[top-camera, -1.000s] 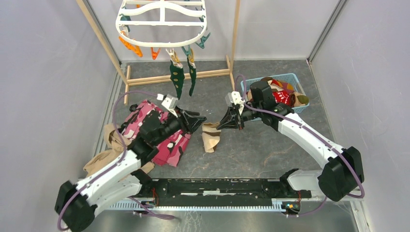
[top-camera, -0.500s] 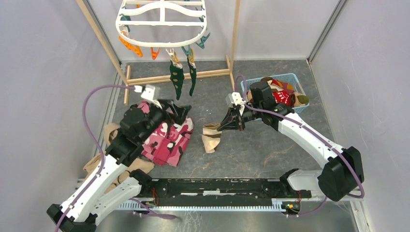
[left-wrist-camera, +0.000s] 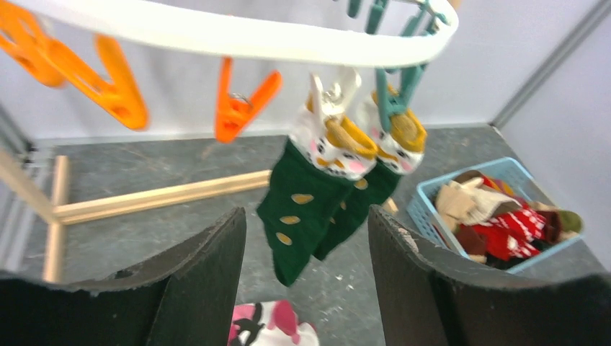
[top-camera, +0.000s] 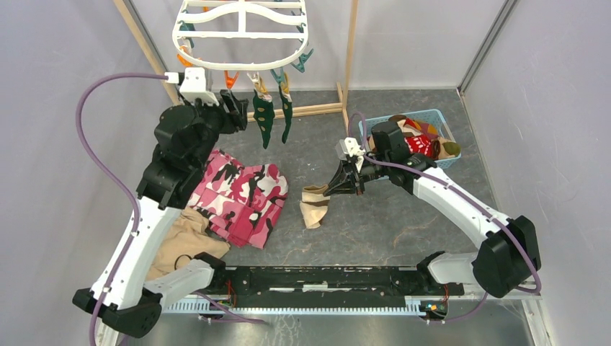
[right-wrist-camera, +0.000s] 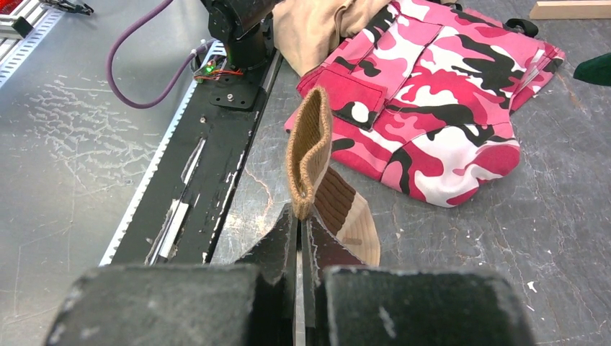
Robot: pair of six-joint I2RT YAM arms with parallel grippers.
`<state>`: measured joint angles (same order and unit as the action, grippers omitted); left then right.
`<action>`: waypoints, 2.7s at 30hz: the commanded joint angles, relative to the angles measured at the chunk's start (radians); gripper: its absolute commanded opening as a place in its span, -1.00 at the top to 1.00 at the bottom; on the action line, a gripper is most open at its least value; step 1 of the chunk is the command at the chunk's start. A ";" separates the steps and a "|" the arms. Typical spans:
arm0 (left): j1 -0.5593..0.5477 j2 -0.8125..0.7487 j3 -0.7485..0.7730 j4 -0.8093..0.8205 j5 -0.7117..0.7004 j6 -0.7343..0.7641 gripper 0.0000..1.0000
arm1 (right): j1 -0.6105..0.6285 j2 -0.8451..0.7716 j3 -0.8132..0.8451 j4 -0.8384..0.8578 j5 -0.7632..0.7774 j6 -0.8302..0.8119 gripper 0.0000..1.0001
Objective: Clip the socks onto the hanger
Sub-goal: Open the clamp at the hanger.
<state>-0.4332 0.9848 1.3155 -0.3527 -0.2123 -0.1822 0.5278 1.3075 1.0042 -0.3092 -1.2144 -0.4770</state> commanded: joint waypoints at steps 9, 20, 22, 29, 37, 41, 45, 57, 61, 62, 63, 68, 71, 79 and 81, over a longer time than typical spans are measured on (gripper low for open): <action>0.004 0.236 0.306 -0.154 -0.166 0.174 -0.33 | -0.004 0.018 0.039 0.013 -0.043 0.002 1.00; 0.004 0.342 0.403 -0.165 -0.226 0.213 -0.25 | -0.003 0.028 0.042 0.005 -0.048 -0.004 1.00; 0.003 0.336 0.408 -0.171 -0.236 0.211 -0.25 | -0.004 0.029 0.043 0.002 -0.048 -0.006 1.00; 0.004 0.327 0.404 -0.141 -0.255 0.232 -0.29 | -0.003 0.042 0.050 -0.004 -0.059 -0.006 1.00; 0.003 0.362 0.428 -0.121 -0.246 0.254 -0.22 | -0.004 0.039 0.049 -0.004 -0.058 -0.006 1.00; 0.004 0.372 0.432 -0.109 -0.249 0.263 -0.22 | -0.003 0.039 0.050 -0.005 -0.060 -0.006 1.00; 0.004 0.380 0.434 -0.098 -0.249 0.273 -0.22 | -0.004 0.039 0.049 -0.004 -0.062 -0.006 1.00; 0.004 0.406 0.436 -0.069 -0.266 0.304 -0.20 | -0.004 0.040 0.051 -0.007 -0.066 -0.006 1.00; 0.003 0.408 0.435 -0.059 -0.264 0.306 -0.20 | -0.003 0.039 0.050 -0.008 -0.068 -0.008 1.00; 0.004 0.407 0.434 -0.057 -0.261 0.306 -0.20 | -0.003 0.039 0.050 -0.010 -0.068 -0.008 1.00; 0.004 0.405 0.434 -0.056 -0.258 0.306 -0.19 | -0.003 0.040 0.051 -0.009 -0.068 -0.008 1.00; 0.004 0.395 0.431 -0.054 -0.246 0.305 -0.05 | -0.003 0.040 0.051 -0.011 -0.070 -0.009 1.00; 0.004 0.388 0.428 -0.056 -0.240 0.303 0.15 | -0.004 0.039 0.051 -0.010 -0.070 -0.009 1.00; 0.004 0.378 0.429 -0.068 -0.223 0.291 0.66 | -0.004 0.040 0.051 -0.014 -0.065 -0.015 1.00; 0.004 0.376 0.429 -0.071 -0.221 0.282 0.79 | -0.004 0.038 0.052 -0.022 -0.055 -0.025 1.00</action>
<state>-0.4332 1.3903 1.7096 -0.4698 -0.4576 0.0864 0.5278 1.3476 1.0119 -0.3256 -1.2572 -0.4774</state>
